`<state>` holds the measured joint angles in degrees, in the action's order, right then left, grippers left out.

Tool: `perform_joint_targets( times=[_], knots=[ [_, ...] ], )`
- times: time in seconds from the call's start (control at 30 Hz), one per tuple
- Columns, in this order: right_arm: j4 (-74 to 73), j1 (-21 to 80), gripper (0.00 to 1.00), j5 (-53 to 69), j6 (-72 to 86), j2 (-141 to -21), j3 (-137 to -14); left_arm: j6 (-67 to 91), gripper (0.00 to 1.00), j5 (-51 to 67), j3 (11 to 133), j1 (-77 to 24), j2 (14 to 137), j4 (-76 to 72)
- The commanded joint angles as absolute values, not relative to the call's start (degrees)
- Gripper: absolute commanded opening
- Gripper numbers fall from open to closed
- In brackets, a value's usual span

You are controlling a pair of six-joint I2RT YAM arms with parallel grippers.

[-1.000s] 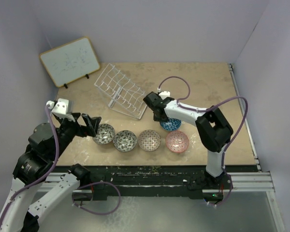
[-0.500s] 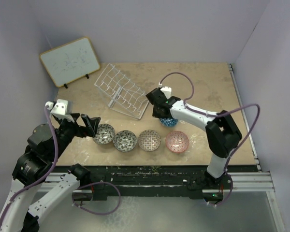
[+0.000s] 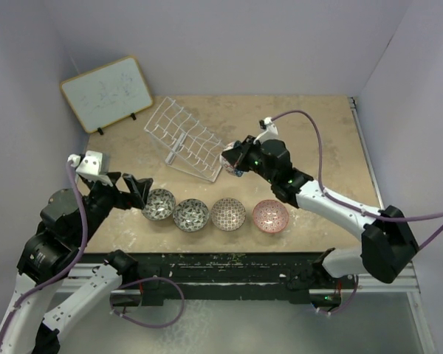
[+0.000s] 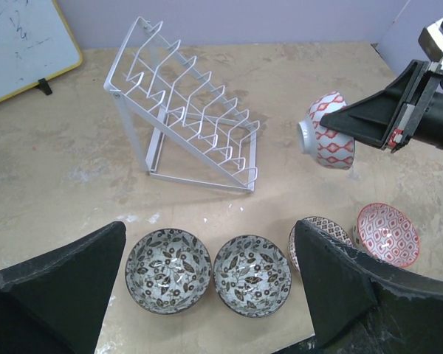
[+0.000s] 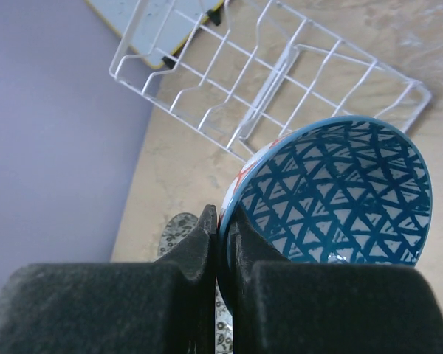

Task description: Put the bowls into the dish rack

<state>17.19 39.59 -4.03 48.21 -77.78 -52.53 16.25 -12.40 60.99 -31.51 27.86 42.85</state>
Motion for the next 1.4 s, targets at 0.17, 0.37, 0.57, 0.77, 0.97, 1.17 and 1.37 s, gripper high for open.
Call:
perform_joint_targets(
  times=[0.17,0.37,0.57,0.77,0.97,1.17,1.37],
  knots=[
    [58.5,36.3,0.00,7.3,58.6,-77.9,-40.9,15.0,0.99,-13.2,64.5,-31.3,29.0,42.4],
    [72.3,35.3,0.00,6.8,62.9,-81.1,-38.0,14.9,0.99,-13.1,65.6,-31.3,30.0,43.0],
    [92.8,34.7,0.00,6.1,70.8,-90.6,-36.7,14.8,0.99,-12.6,66.5,-31.3,31.1,43.0],
    [109.7,33.7,0.00,4.8,80.3,-103.8,-36.2,14.9,0.99,-12.4,66.9,-31.3,31.5,43.4],
    [111.0,33.7,0.00,4.1,81.0,-106.8,-37.3,15.3,0.99,-12.8,66.9,-31.3,31.7,44.0],
    [111.0,33.5,0.00,4.7,81.3,-107.7,-39.7,16.0,0.99,-12.3,66.6,-31.3,32.1,43.6],
    [111.2,33.5,0.00,4.6,82.7,-109.7,-42.3,15.8,0.99,-12.5,66.6,-31.3,32.1,43.9]
  ],
)
